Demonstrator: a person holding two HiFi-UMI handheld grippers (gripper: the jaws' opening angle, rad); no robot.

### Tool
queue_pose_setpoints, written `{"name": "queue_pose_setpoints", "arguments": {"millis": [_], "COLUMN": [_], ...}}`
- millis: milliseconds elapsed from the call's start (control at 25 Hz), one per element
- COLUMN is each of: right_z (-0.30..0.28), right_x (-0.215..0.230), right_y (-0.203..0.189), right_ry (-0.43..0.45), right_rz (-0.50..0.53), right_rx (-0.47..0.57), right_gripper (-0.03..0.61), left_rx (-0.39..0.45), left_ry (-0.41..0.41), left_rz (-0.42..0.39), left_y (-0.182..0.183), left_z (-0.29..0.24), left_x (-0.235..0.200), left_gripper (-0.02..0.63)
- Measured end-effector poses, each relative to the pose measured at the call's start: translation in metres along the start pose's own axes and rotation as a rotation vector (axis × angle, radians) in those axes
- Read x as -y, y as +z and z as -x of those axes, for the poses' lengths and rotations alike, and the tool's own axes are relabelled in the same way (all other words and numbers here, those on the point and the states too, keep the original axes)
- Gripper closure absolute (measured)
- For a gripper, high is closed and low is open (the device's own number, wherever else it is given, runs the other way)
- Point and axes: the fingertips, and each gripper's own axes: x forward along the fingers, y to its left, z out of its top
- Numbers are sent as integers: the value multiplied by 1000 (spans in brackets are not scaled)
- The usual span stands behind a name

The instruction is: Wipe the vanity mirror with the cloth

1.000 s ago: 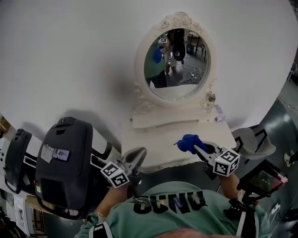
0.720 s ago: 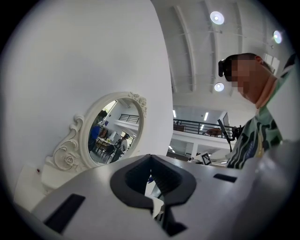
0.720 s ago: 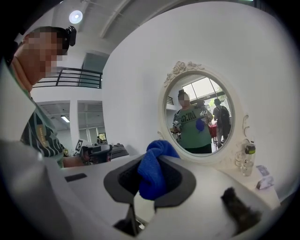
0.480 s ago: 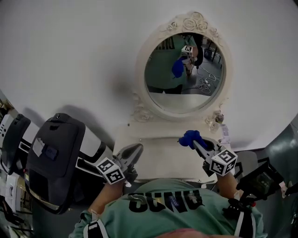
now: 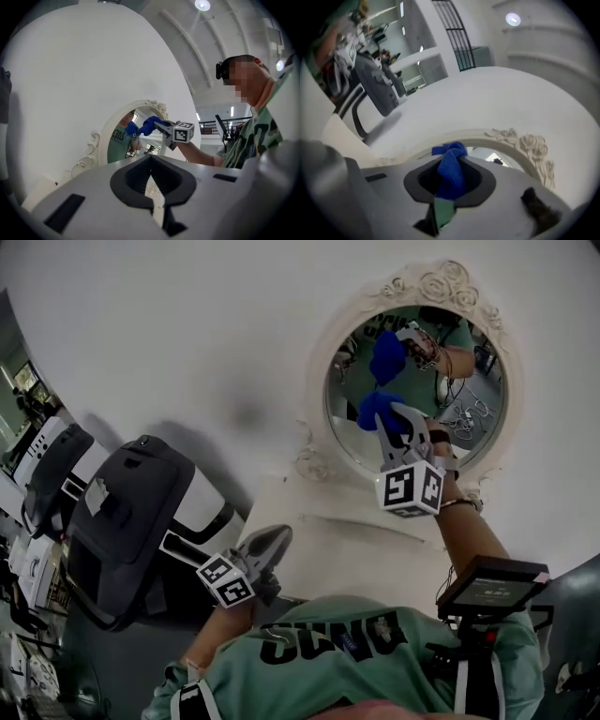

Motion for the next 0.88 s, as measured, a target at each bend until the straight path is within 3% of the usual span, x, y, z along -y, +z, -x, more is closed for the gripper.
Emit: {"name": "queue_pose_setpoints", "arguments": {"millis": [160,280,440,640,760,880], "right_z": [-86,-130,-161,-168,-169,-174], "right_x": [7,3,0,0,-14,-59], "right_y": [16,14,6,3,1,-15], "right_ry": [-124,-171,-225,-305,-289,-210], "right_rz": [245,361,400,449,484,529], "right_rx": [-92,-160,-223,-201,-183,-166], "right_gripper": [525,526,526,526,528,528], "left_rx": [34,44,51,48,41,22], "left_ry": [7,8,24,43,45,40], "left_rz": [-17,-20,-7,10,22,39], "left_y": [17,27,38,42,41,34], "left_z": [22,37,54,59,54,45], "left_x": [-26,-45,-71,-96,-100,-100], "left_gripper": [604,603,604,603,603,603]}}
